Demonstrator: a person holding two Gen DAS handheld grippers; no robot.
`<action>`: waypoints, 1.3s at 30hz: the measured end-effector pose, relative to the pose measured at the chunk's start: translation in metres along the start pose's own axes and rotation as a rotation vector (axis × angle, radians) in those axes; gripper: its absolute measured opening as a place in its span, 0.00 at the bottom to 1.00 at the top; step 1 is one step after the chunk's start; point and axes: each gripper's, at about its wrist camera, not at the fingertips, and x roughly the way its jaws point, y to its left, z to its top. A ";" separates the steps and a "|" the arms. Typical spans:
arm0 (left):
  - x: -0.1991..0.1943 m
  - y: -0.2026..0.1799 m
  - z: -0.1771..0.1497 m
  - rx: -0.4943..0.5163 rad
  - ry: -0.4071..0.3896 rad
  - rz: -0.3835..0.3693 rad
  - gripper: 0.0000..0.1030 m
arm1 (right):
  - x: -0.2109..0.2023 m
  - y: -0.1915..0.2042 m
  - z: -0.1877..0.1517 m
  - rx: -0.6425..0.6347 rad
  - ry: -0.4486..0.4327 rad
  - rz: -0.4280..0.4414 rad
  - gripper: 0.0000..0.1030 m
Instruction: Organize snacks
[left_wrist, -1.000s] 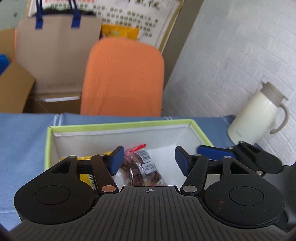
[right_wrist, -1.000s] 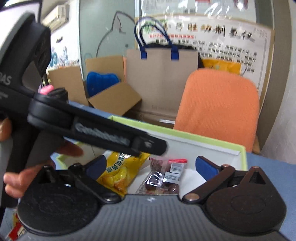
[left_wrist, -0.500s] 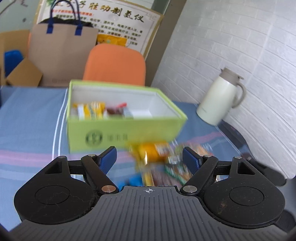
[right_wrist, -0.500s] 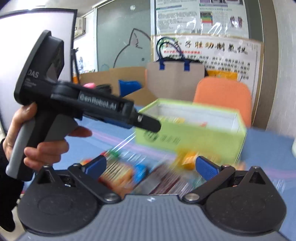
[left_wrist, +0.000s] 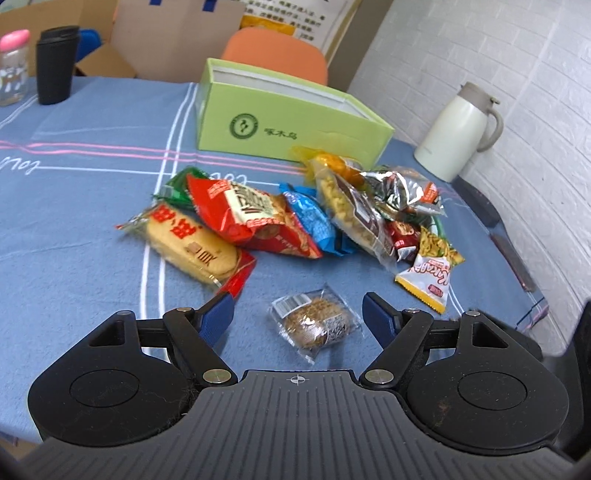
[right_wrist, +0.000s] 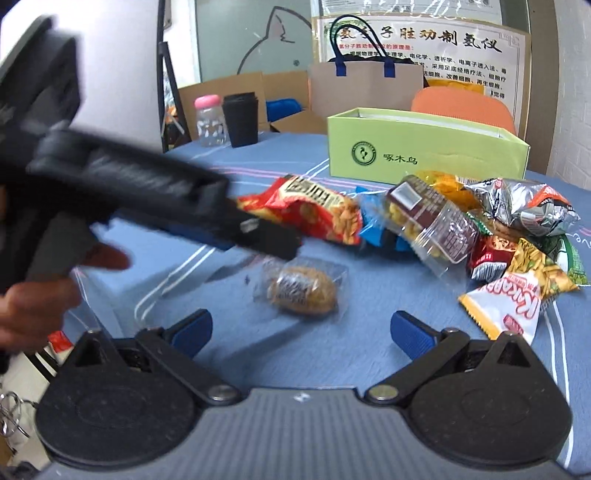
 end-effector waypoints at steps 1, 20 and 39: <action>0.001 -0.003 0.002 0.018 -0.008 -0.005 0.61 | -0.003 0.001 -0.003 0.005 0.000 -0.006 0.99; 0.032 -0.023 -0.012 0.173 0.082 -0.030 0.59 | -0.031 -0.054 -0.005 0.117 -0.042 -0.274 0.99; 0.046 -0.043 -0.012 0.300 0.052 0.115 0.14 | -0.013 -0.122 -0.009 0.275 -0.072 -0.271 0.34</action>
